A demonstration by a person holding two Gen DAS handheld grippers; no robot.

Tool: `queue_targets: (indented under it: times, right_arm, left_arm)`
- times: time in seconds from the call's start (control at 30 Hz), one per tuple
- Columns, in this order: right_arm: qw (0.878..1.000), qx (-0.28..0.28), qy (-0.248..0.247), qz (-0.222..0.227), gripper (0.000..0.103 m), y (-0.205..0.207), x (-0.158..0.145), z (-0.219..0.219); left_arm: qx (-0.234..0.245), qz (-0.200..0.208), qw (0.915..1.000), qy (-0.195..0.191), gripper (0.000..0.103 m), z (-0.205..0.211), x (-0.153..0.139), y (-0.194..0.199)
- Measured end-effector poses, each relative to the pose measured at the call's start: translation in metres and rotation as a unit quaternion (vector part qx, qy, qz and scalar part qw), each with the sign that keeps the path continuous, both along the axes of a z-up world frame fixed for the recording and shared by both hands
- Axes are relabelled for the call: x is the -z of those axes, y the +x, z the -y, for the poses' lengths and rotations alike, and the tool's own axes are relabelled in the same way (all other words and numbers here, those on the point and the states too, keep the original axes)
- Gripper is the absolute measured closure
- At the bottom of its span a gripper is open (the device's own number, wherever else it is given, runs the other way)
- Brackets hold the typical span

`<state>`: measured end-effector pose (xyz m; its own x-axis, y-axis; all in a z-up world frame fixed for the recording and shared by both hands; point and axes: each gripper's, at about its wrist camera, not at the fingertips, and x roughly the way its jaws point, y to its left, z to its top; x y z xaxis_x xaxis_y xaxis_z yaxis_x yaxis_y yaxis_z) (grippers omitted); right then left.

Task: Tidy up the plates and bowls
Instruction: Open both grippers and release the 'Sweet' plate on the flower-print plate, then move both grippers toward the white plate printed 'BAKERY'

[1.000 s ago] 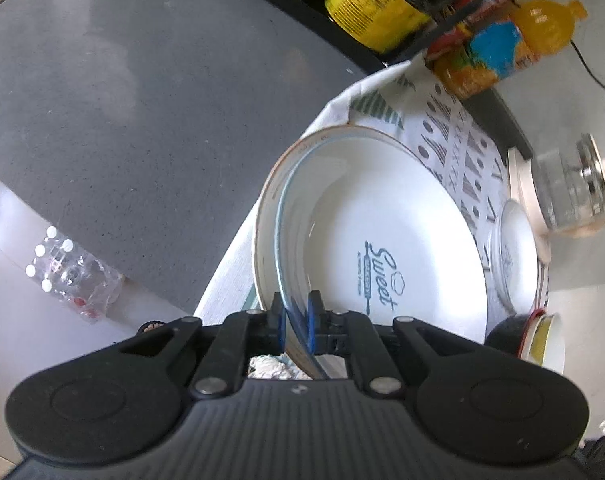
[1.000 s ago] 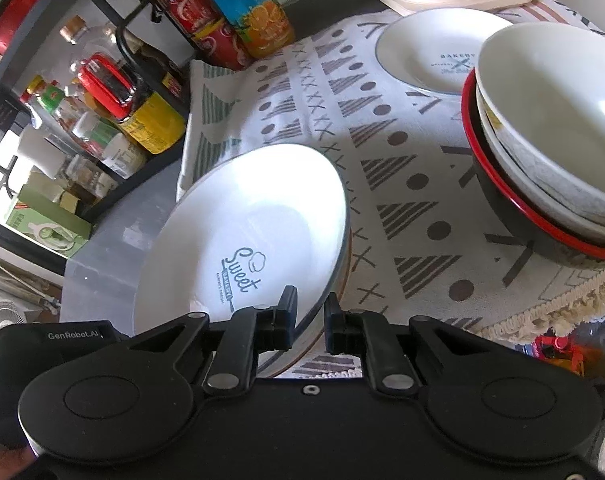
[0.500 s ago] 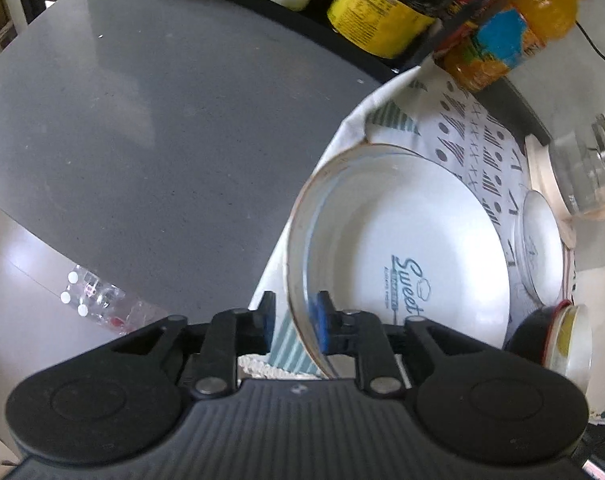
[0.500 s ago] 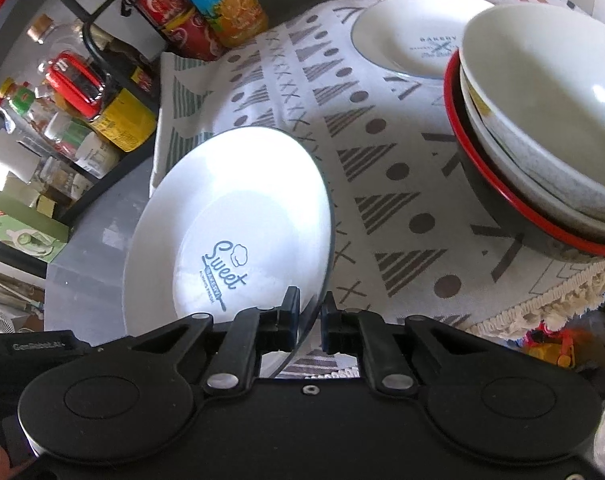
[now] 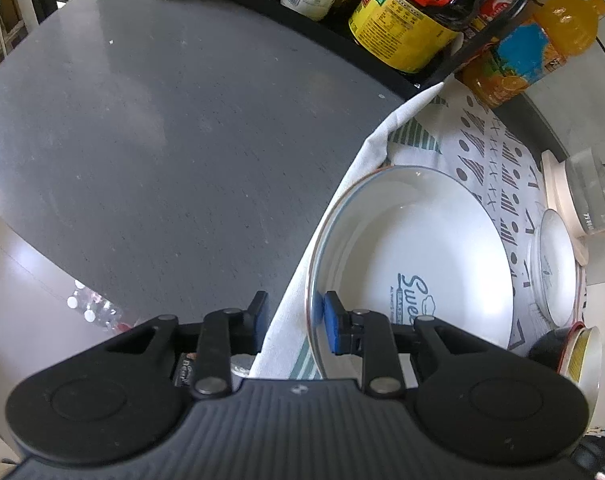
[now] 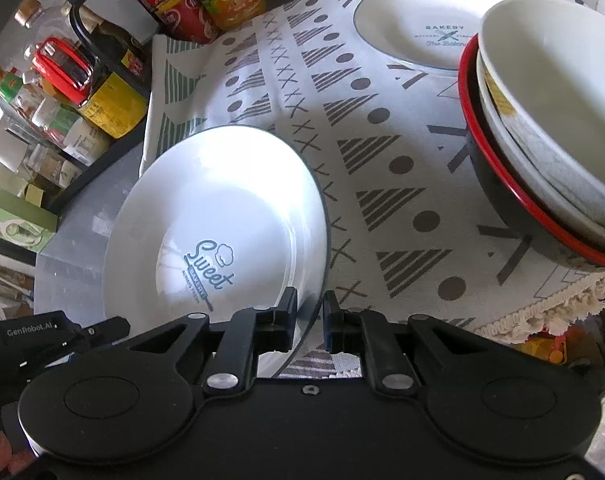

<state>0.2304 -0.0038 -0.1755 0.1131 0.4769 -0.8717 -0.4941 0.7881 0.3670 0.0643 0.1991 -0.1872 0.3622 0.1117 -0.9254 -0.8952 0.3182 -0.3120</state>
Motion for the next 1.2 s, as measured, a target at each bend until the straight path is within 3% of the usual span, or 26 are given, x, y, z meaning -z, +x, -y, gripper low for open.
queue_targets:
  times: [0.1,0.17,0.2,0.33,0.4,0.5,0.63,0.7,0.93,1.2]
  right_arm:
    - [1.0,-0.018,0.008,0.0,0.07,0.005,-0.012,-0.001]
    - [1.0,-0.026,0.013,0.003,0.063,0.009,-0.02,0.0]
    - [0.999,-0.03,0.012,0.007,0.055,0.011,-0.023,0.0]
    - [0.999,-0.029,0.019,0.021,0.048,0.019,-0.036,0.002]
    - [0.999,-0.024,0.028,0.025,0.034,0.023,-0.043,0.005]
    - [0.998,-0.019,0.039,0.04,0.023,0.029,-0.053,0.007]
    - [0.997,0.002,0.053,0.062,0.018,0.041,-0.069,0.014]
    - [0.996,0.016,0.057,0.073,0.007,0.048,-0.077,0.019]
    - [0.991,0.059,0.06,0.103,0.002,0.076,-0.097,0.04]
    - [0.987,0.096,0.058,0.119,0.0,0.115,-0.105,0.067]
  left_arm:
    - [0.009,0.006,0.9999,-0.005,0.064,-0.004,-0.007,0.004]
    - [0.015,0.003,0.9999,-0.006,0.048,-0.004,-0.012,0.007]
    - [0.02,0.004,0.9998,-0.003,0.047,-0.004,-0.015,0.009]
    - [0.038,0.016,0.9992,0.001,0.038,-0.008,-0.027,0.021]
    - [0.046,0.026,0.9986,0.002,0.036,-0.011,-0.032,0.028]
    - [0.07,0.04,0.9967,0.009,0.032,-0.014,-0.04,0.045]
    - [0.109,0.06,0.9919,0.023,0.028,-0.014,-0.051,0.07]
    - [0.124,0.069,0.9894,0.028,0.023,-0.012,-0.057,0.081]
    - [0.168,0.106,0.9798,0.025,0.013,-0.005,-0.071,0.123]
    - [0.203,0.121,0.9711,0.037,0.012,0.009,-0.079,0.17]
